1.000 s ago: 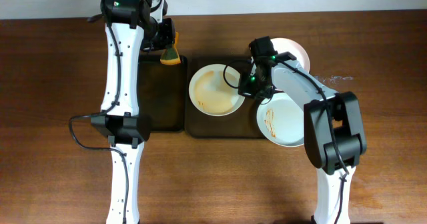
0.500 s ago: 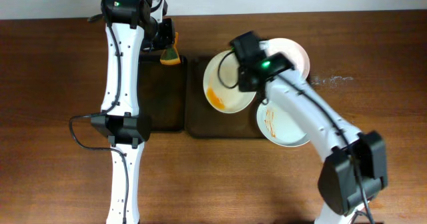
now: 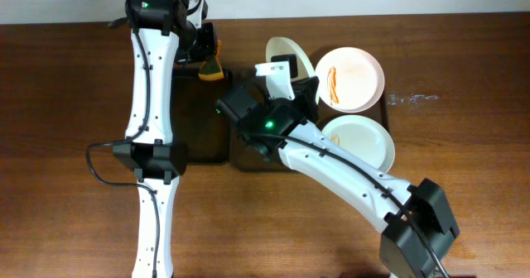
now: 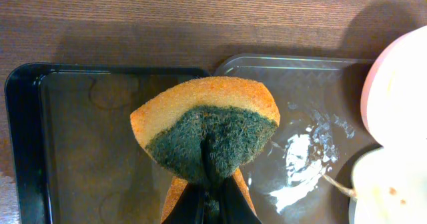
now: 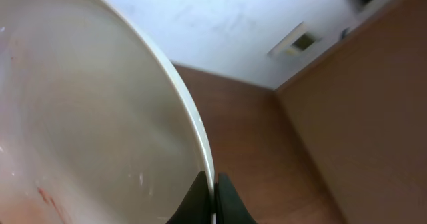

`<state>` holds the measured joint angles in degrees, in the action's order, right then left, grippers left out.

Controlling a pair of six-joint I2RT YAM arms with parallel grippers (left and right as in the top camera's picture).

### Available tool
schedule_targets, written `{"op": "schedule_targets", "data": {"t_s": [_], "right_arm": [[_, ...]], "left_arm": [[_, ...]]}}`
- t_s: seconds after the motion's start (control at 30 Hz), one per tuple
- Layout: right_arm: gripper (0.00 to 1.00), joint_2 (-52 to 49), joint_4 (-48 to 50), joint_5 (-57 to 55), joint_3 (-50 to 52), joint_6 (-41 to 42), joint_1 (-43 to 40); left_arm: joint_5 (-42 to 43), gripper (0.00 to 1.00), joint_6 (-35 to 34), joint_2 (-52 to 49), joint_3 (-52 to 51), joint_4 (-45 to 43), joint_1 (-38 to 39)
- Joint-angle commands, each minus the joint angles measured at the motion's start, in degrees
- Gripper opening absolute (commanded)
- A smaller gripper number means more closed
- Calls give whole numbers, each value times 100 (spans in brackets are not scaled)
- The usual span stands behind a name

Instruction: Clean dirty plates on tray and stack at the side

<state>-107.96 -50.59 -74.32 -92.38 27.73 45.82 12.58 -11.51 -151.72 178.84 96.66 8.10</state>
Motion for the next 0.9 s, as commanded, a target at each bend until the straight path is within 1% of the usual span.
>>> {"op": "schedule_targets", "data": {"t_s": [0.0, 0.1, 0.2, 0.23, 0.3, 0.33, 0.4, 0.53, 0.6, 0.7, 0.73, 0.8, 0.87], "right_arm": [[4, 24, 120, -1082, -57, 155, 120], [4, 24, 151, -940, -57, 291, 92], [4, 24, 125, 885, -52, 323, -125], [4, 24, 109, 1871, -52, 326, -302], [4, -9, 114, 3353, -52, 330, -673], [4, -59, 92, 4146, -48, 490, -970], [4, -190, 66, 5134, -39, 715, -1462], [4, -667, 74, 6594, -37, 748, -2243], [4, -1025, 225, 6957, 24, 1054, -2444], [4, -1303, 431, 7243, 35, 1237, -2446], [4, -1390, 468, 7270, 35, 1427, -2430], [4, -1528, 507, 7265, 55, 1799, -2435], [4, -1604, 610, 7364, 68, 1823, -2463]], "left_arm": [[-42, 0, 92, 96, 81, 4, -70], [-42, 0, 92, 96, 81, 4, -81], [-39, 0, 92, 96, 81, 4, -90], [-37, 0, 92, 96, 81, 4, -103], [-17, 0, 92, 72, 76, 4, -103], [63, 0, 92, 59, 63, 4, -92], [293, 0, 92, 50, -24, -13, -74], [400, 0, 61, -81, -68, -39, 114], [431, 0, 24, -118, -68, -52, 273], [393, 0, -223, -118, -68, -52, 407], [372, 0, -358, -120, -70, -35, 442], [76, 0, -841, -136, -74, 7, 516], [-96, 0, -1246, -177, -81, 7, 625]]}}
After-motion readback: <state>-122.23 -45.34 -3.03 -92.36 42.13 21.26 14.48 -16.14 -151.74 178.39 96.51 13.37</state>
